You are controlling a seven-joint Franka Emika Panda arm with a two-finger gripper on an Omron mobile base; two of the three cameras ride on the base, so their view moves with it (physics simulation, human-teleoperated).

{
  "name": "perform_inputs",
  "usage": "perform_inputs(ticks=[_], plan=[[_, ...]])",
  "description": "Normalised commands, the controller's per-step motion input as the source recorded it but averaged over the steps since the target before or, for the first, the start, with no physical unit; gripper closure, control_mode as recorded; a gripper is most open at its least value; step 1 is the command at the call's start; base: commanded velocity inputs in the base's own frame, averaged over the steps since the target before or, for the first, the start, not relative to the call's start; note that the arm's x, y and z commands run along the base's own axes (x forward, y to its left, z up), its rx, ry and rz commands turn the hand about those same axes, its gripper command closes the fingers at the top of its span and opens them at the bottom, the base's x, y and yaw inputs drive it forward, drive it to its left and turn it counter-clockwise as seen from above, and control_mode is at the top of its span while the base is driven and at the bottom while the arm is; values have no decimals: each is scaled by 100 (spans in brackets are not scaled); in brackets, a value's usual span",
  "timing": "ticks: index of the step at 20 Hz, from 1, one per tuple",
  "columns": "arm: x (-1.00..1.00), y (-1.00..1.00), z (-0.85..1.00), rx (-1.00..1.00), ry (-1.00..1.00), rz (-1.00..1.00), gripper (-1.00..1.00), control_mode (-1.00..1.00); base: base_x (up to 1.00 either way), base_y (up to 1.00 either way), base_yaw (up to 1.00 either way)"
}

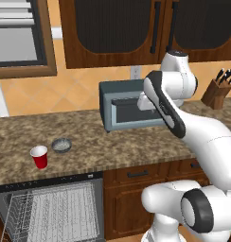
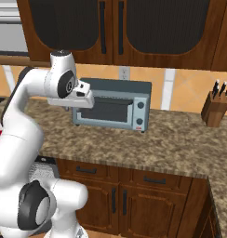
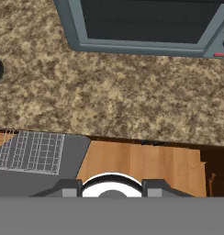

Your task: Pick up the cup and bowl from the counter, place them in the dishwasher, and close the dishwasher door.

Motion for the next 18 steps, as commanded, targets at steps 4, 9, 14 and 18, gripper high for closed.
perform_inputs(ticks=[4, 9, 14, 18], plan=[[-51, 1, 0, 0, -9, 0, -100, -100, 0, 0, 0], [-90, 9, -4, 0, -6, 0, -100, -100, 0, 0, 0], [-57, 9, -7, 0, -10, 0, -100, -100, 0, 0, 0], [-15, 10, -1, 0, -9, 0, -100, -100, 0, 0, 0]])
